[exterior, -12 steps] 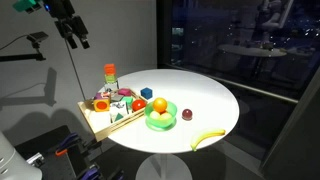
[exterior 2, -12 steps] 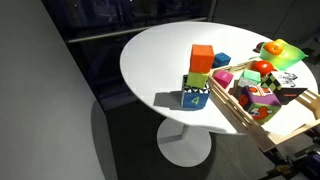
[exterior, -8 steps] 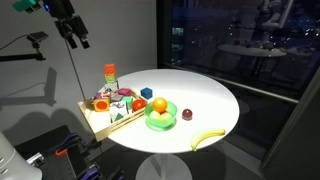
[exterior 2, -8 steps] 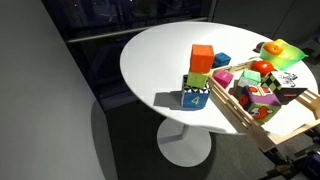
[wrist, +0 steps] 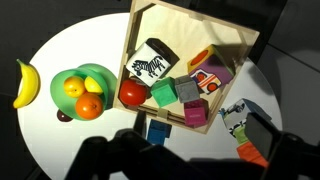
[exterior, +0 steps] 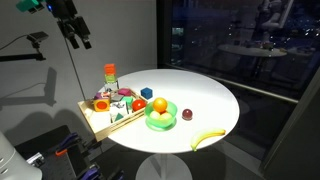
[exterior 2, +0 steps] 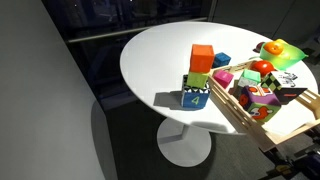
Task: Put the toy plum in the bowl
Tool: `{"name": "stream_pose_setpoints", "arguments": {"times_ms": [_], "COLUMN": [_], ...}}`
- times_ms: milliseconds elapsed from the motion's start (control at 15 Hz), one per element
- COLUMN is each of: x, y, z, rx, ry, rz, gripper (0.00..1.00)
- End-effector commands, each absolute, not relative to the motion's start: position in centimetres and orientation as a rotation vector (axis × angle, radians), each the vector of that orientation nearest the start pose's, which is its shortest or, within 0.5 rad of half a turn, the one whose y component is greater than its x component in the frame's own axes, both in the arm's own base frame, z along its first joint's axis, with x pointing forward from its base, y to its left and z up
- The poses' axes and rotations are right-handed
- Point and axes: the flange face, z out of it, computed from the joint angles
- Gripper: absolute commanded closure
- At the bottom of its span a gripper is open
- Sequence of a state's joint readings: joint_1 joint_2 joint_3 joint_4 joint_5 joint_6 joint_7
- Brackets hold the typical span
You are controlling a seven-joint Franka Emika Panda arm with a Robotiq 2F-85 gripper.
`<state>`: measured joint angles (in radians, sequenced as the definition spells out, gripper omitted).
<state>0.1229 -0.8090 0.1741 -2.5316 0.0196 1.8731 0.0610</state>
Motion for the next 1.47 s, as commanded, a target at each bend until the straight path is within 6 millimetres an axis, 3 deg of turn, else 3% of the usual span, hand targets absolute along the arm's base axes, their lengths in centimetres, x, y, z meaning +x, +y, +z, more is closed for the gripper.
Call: {"name": "stream_pose_setpoints", "arguments": {"times_ms": [0, 333, 600, 1000, 1400], "x": [33.0, 36.6, 40.9, 46.8, 51.1], "y": [9.7, 8.2, 6.6, 4.1, 0.7], "z": [55.1, 56.4, 56.8, 55.9, 54.8], "rx": [-3.185, -3.164, -3.156, -3.149, -3.148], "ry": [-0.213, -0.084, 0.07, 0.295, 0.45], "rz": [-0.26, -0.298, -0.307, -0.27, -0.195], "gripper": [0.0, 0.0, 0.0, 0.0, 0.0]}}
